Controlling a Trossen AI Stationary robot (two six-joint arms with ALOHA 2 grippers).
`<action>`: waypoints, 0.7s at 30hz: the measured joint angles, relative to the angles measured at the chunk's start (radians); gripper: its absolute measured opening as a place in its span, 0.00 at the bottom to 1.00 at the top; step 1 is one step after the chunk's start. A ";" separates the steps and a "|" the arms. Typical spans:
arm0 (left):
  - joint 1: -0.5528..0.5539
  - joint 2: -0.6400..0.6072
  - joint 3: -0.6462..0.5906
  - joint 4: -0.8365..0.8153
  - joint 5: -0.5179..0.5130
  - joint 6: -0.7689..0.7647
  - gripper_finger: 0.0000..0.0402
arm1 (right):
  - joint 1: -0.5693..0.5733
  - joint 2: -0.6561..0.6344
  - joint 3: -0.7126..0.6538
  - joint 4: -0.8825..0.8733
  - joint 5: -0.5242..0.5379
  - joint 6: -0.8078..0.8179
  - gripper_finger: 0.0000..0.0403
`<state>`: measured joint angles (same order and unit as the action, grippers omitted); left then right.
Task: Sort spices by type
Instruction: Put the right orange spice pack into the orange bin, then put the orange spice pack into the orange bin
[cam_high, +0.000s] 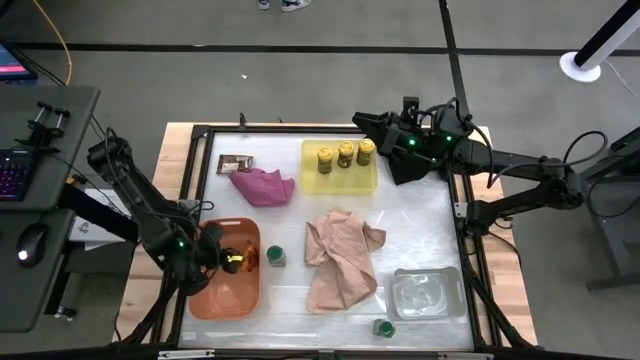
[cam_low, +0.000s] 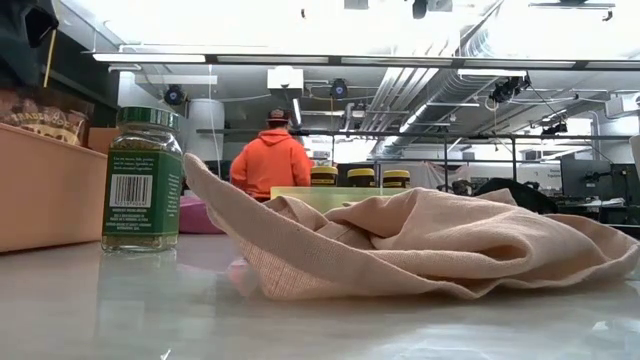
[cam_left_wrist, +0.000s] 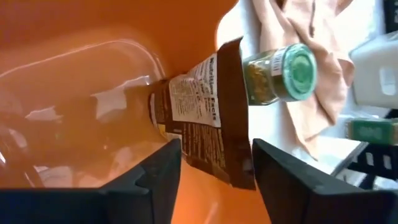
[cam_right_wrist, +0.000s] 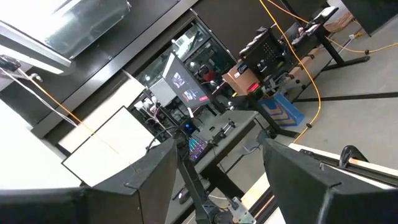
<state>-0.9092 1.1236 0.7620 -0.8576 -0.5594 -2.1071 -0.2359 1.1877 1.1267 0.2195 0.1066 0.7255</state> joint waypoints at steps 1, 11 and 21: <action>0.000 -0.019 0.000 -0.008 0.000 0.007 0.47 | 0.000 0.000 0.000 0.000 0.000 0.000 0.58; 0.026 -0.284 0.000 -0.030 -0.168 0.043 0.55 | 0.000 0.000 0.000 0.000 0.000 -0.004 0.58; 0.564 -0.448 0.159 -0.061 -0.135 0.820 0.55 | 0.000 0.000 0.000 0.000 0.000 -0.001 0.58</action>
<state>-0.3452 0.6756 0.9209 -0.9186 -0.6948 -1.2870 -0.2359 1.1880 1.1267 0.2195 0.1062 0.7246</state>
